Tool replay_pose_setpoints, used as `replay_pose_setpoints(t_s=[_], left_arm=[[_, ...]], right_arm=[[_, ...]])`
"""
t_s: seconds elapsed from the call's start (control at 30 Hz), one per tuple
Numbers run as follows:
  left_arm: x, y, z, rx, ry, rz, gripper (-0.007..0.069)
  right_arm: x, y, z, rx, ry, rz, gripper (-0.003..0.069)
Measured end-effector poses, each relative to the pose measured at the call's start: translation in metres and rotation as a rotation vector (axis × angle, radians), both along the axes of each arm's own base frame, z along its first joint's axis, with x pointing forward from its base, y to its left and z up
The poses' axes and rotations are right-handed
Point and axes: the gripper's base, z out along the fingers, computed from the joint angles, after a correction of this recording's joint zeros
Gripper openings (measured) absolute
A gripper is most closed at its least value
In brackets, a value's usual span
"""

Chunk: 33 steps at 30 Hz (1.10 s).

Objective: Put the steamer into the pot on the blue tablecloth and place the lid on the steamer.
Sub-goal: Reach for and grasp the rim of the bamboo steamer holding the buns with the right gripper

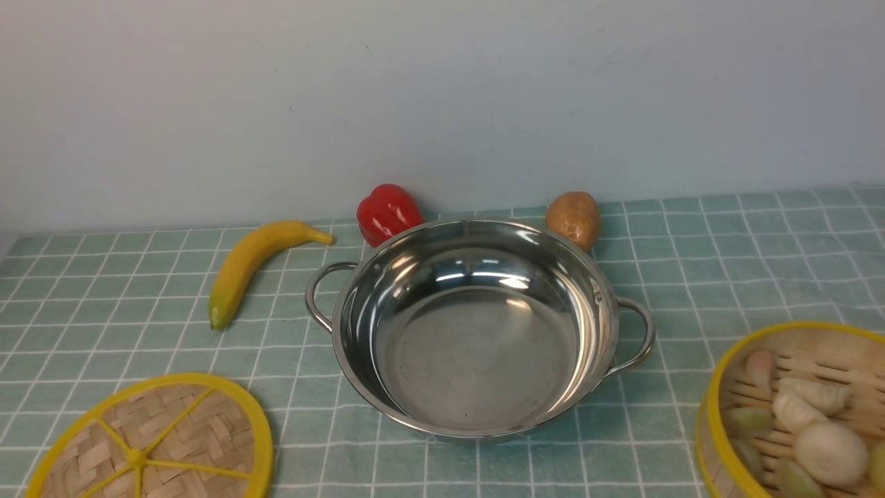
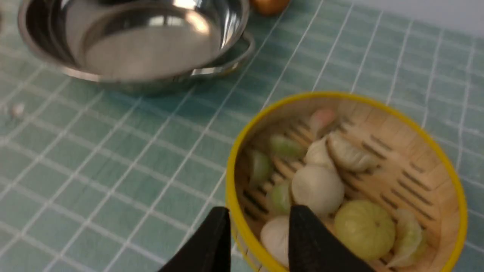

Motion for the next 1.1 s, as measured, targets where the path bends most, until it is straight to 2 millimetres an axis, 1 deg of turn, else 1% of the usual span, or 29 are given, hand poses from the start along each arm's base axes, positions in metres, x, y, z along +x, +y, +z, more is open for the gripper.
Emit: replay_pose_setpoints(t_s=[0.03,0.07,0.1,0.2,0.23,0.3,0.43,0.47,0.5,0.57,0.6,0.63,0.7,0.87,1.1], left_arm=[[0.000,0.000,0.000,0.000,0.000,0.000,0.0264],[0.000,0.000,0.000,0.000,0.000,0.000,0.0264],[0.000,0.000,0.000,0.000,0.000,0.000,0.0264],[0.000,0.000,0.000,0.000,0.000,0.000,0.0264],[0.000,0.000,0.000,0.000,0.000,0.000,0.0264],[0.000,0.000,0.000,0.000,0.000,0.000,0.0264],[0.000,0.000,0.000,0.000,0.000,0.000,0.0264],[0.000,0.000,0.000,0.000,0.000,0.000,0.0264],[0.000,0.000,0.000,0.000,0.000,0.000,0.0264],[0.000,0.000,0.000,0.000,0.000,0.000,0.0264],[0.000,0.000,0.000,0.000,0.000,0.000,0.0264],[0.000,0.000,0.000,0.000,0.000,0.000,0.0264],[0.000,0.000,0.000,0.000,0.000,0.000,0.0264],[0.000,0.000,0.000,0.000,0.000,0.000,0.0264],[0.000,0.000,0.000,0.000,0.000,0.000,0.0264]], right_arm=[[0.010,0.001,-0.002,-0.024,0.062,0.036,0.0243],[0.025,0.003,-0.007,-0.038,0.147,0.079,0.0243],[0.027,0.004,-0.008,-0.038,0.157,0.084,0.0243],[0.053,0.009,-0.016,-0.023,0.277,0.140,0.0243],[0.069,0.014,-0.022,-0.014,0.342,0.167,0.0243],[0.090,0.022,-0.029,-0.033,0.411,0.208,0.0243],[0.120,0.035,-0.042,-0.115,0.514,0.236,0.0243],[0.123,0.037,-0.043,-0.124,0.529,0.229,0.0243],[0.137,0.043,-0.052,-0.176,0.587,0.212,0.0243],[0.144,0.046,-0.056,-0.199,0.611,0.202,0.0243],[0.153,0.052,-0.064,-0.236,0.654,0.194,0.0243],[0.154,0.053,-0.064,-0.238,0.656,0.193,0.0243],[0.160,0.060,-0.075,-0.272,0.701,0.205,0.0243],[0.164,0.073,-0.095,-0.313,0.771,0.242,0.0243],[0.168,0.072,-0.098,-0.333,0.739,0.231,0.0243]])
